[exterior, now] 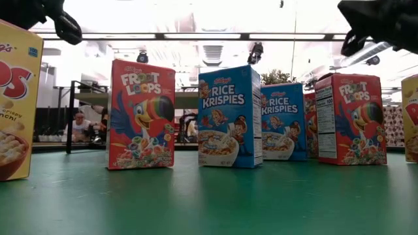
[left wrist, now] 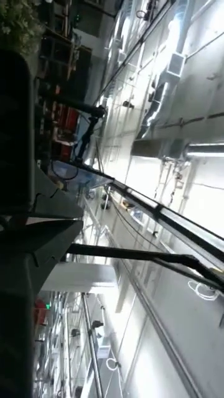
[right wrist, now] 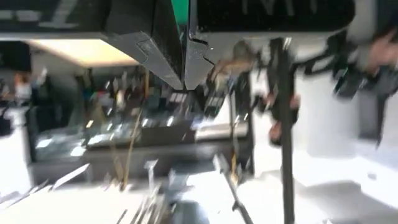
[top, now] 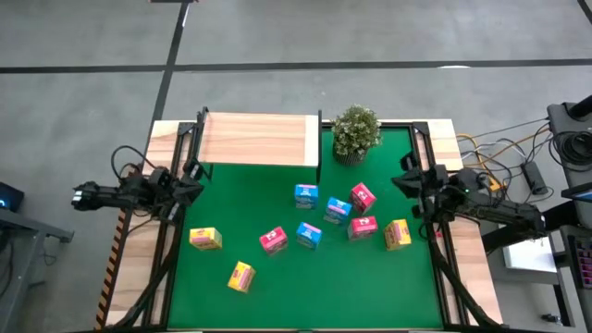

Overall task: Stack cereal on shelf
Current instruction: Put the middle right blue cereal box on the shelf

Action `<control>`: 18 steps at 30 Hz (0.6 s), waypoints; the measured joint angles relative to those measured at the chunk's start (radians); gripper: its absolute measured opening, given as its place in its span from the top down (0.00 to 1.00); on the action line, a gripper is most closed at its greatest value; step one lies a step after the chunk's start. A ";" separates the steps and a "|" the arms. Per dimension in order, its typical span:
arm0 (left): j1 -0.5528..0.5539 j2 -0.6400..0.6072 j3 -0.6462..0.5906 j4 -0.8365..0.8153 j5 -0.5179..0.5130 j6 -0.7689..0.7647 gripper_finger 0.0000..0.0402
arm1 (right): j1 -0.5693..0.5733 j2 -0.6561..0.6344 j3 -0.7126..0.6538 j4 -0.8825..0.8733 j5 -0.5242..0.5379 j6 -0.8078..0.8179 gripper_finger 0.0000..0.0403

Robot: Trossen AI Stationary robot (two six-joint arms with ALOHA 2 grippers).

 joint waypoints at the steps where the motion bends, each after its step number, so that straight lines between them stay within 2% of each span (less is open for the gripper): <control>1: 0.000 0.000 0.000 0.004 -0.010 0.011 1.00 | 0.000 0.016 0.000 0.043 0.024 0.014 0.98; 6: 0.001 0.000 0.001 0.065 -0.199 0.057 1.00 | 0.000 0.114 0.019 0.129 0.104 0.031 0.98; 14: 0.000 0.074 0.083 0.029 -0.202 0.132 1.00 | 0.000 0.388 0.150 0.128 0.119 0.050 0.98; 18: 0.000 0.162 0.144 -0.008 -0.141 0.134 1.00 | 0.000 0.519 0.250 0.118 0.129 0.039 0.98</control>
